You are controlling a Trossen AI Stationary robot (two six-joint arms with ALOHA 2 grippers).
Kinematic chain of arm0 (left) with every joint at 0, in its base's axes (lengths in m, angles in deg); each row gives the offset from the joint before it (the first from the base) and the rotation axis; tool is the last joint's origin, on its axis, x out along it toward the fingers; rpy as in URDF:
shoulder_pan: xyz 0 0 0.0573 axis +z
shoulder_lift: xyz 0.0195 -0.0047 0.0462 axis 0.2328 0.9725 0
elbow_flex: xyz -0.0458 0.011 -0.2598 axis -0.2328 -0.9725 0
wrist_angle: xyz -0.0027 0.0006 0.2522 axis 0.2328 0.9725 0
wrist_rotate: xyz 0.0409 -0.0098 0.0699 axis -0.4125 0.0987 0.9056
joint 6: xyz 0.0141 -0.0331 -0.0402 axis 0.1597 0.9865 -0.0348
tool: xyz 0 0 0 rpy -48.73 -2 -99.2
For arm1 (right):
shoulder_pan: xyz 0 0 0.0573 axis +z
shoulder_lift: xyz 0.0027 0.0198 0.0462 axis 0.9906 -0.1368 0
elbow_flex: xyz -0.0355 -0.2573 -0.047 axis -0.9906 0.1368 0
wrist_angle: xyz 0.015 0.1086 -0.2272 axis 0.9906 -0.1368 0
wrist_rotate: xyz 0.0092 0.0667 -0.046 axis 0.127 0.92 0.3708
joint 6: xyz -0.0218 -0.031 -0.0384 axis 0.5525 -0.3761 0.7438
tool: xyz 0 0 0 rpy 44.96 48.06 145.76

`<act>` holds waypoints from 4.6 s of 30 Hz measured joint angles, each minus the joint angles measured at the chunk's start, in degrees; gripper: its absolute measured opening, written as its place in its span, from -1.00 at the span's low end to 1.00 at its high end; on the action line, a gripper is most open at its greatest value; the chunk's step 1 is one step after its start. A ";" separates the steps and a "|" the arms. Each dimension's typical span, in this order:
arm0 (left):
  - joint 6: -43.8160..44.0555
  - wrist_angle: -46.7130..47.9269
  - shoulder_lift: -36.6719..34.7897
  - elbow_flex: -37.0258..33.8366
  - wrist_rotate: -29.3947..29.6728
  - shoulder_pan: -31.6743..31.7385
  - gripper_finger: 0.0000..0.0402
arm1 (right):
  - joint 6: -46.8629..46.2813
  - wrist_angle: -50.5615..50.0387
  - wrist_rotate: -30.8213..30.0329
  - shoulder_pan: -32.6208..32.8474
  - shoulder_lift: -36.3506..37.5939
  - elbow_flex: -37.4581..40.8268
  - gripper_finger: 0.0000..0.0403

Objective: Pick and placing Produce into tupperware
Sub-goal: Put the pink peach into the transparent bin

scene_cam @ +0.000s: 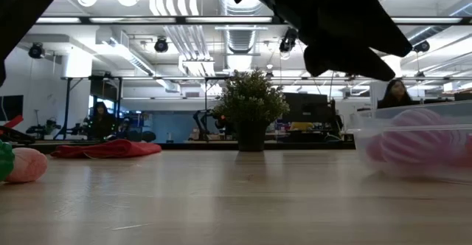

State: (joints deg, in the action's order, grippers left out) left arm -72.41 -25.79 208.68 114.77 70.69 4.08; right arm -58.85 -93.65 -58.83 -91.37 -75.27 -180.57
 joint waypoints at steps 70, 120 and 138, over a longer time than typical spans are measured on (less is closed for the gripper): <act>95.45 23.70 -26.52 -43.62 10.74 -19.76 0.02 | 21.19 -1.64 -0.01 -0.04 0.00 0.52 0.24; 26.61 7.63 -23.51 -22.84 6.82 3.97 -0.60 | 19.17 -3.37 -0.02 -0.07 0.04 0.54 0.24; 9.08 6.78 -1.69 -0.94 -16.84 5.25 -0.60 | 5.60 -4.07 -0.24 -0.07 -0.07 0.52 0.24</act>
State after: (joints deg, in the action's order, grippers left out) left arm -63.33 -19.01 206.99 113.83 53.85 9.32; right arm -53.25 -97.72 -59.07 -91.44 -75.33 -180.05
